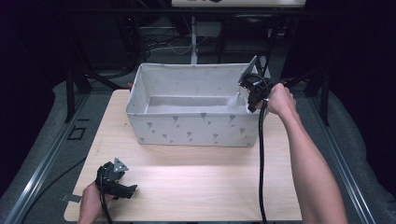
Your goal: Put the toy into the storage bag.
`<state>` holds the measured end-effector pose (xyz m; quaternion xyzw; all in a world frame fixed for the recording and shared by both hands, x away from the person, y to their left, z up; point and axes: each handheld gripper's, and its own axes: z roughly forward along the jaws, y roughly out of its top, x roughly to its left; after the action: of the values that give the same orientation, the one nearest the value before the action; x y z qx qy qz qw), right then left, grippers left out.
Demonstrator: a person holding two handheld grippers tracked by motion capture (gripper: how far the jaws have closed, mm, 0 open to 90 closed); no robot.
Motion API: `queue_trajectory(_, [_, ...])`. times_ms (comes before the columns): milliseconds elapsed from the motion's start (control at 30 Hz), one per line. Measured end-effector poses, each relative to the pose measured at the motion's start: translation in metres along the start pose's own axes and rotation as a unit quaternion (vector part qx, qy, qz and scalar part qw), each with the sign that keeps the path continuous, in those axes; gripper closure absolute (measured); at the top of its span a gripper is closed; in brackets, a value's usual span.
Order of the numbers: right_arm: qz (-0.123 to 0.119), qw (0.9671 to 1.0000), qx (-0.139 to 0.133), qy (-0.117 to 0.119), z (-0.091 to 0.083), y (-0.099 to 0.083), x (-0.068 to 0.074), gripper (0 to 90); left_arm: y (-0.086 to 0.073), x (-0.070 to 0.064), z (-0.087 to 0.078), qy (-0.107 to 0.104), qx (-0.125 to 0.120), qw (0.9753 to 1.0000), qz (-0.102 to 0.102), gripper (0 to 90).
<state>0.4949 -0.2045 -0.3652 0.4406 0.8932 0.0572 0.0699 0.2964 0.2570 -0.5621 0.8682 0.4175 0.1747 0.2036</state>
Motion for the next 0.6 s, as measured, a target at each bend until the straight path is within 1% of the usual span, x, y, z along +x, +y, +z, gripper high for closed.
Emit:
queue_trajectory(33, [0.0, 1.0, 0.006, 0.001, 0.002, -0.001, -0.001, 87.7, 0.0, 0.0, 0.0, 0.0, 0.0, 1.0, 0.0, 4.4])
queue_trajectory(100, [0.003, 1.0, 0.006, 0.004, 0.004, -0.001, -0.002, 87.6, 0.0, 0.001, 0.0, 0.0, 0.0, 1.0, -0.001, 4.3])
queue_trajectory(300, [0.01, 0.9997, 0.021, 0.012, 0.012, -0.001, -0.004, 87.6, 0.0, 0.0, 0.0, 0.001, -0.001, 1.0, -0.001, 4.3])
queue_trajectory(400, [0.009, 0.9991, 0.038, 0.015, 0.016, -0.001, -0.005, 87.6, 0.0, 0.001, -0.001, 0.0, -0.003, 1.0, -0.001, 4.3])
queue_trajectory(500, [0.013, 0.9989, 0.042, 0.018, 0.019, -0.002, -0.005, 87.2, 0.0, 0.001, -0.001, 0.0, -0.004, 1.0, -0.003, 4.2])
queue_trajectory(600, [0.017, 0.9987, 0.042, 0.022, 0.017, -0.003, -0.006, 86.5, 0.0, 0.001, -0.001, 0.0, -0.002, 1.0, -0.001, 4.2])
